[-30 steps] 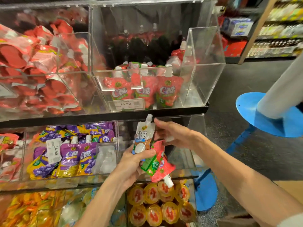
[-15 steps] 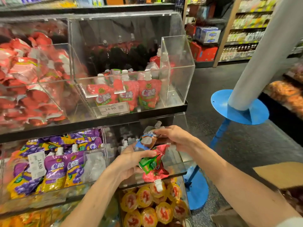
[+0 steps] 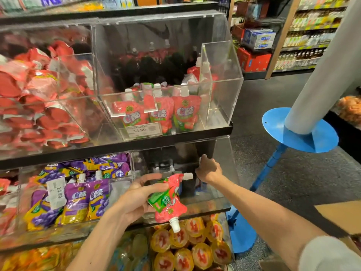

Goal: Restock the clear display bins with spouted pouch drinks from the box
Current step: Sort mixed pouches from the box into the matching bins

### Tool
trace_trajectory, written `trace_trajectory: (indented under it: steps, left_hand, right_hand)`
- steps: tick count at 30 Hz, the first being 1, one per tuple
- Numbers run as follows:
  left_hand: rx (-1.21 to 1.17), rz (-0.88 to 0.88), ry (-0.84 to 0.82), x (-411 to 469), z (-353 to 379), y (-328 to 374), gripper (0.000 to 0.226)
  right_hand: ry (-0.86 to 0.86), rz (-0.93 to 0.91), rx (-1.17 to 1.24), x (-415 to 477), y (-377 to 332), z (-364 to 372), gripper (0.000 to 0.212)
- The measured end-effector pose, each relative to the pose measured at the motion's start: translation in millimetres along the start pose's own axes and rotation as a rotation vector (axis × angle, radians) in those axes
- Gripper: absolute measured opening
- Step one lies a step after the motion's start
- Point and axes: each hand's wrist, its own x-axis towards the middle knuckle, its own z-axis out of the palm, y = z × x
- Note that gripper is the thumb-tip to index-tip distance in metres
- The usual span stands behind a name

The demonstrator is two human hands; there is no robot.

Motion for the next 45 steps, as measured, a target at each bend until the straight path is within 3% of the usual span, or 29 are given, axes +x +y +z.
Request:
trace_trajectory:
  steps: [4, 8, 13, 19, 28, 30, 32, 35, 36, 39, 41, 45]
  left_hand:
    - [-0.036, 0.009, 0.035, -4, -1, -5, 0.062]
    - [-0.112, 0.002, 0.089, -4, -11, -6, 0.062]
    - [-0.145, 0.006, 0.097, -1, -19, -5, 0.059]
    - [-0.16, 0.02, 0.118, 1, -13, -9, 0.06]
    - [-0.292, 0.009, 0.152, 4, -1, -5, 0.06]
    - [-0.321, 0.012, 0.128, 3, -2, -5, 0.058]
    - [-0.365, 0.023, 0.081, 2, -3, -3, 0.053]
    - [-0.428, 0.029, -0.043, 1, -2, 5, 0.033]
    - [-0.437, 0.03, -0.079, 0, 1, 8, 0.027]
    - [-0.417, 0.037, -0.197, -1, 6, 17, 0.045]
    - [-0.385, 0.069, -0.252, -6, 6, 18, 0.043]
    - [-0.322, 0.101, -0.244, -24, 0, 11, 0.053]
  right_hand:
    - [0.01, -0.095, -0.219, 20, -5, 28, 0.04]
    - [-0.198, -0.182, -0.042, 42, -2, 53, 0.066]
    - [-0.427, -0.178, -0.086, 33, -1, 45, 0.063]
    - [-0.252, -0.153, 0.065, 43, 1, 54, 0.039]
    - [-0.244, -0.199, -0.034, 26, -6, 37, 0.032]
    - [-0.221, -0.258, 0.1, 13, -14, 28, 0.018]
    - [-0.218, -0.315, 0.478, -15, -24, 19, 0.003]
    - [-0.362, -0.429, 0.854, -57, -27, 7, 0.029]
    - [-0.341, -0.472, 0.813, -70, -27, 4, 0.041]
    - [-0.116, -0.518, 0.75, -102, -27, -9, 0.067]
    - [-0.07, -0.503, 0.824, -116, -28, -9, 0.062]
    - [0.036, -0.519, 0.845, -133, -34, -11, 0.03]
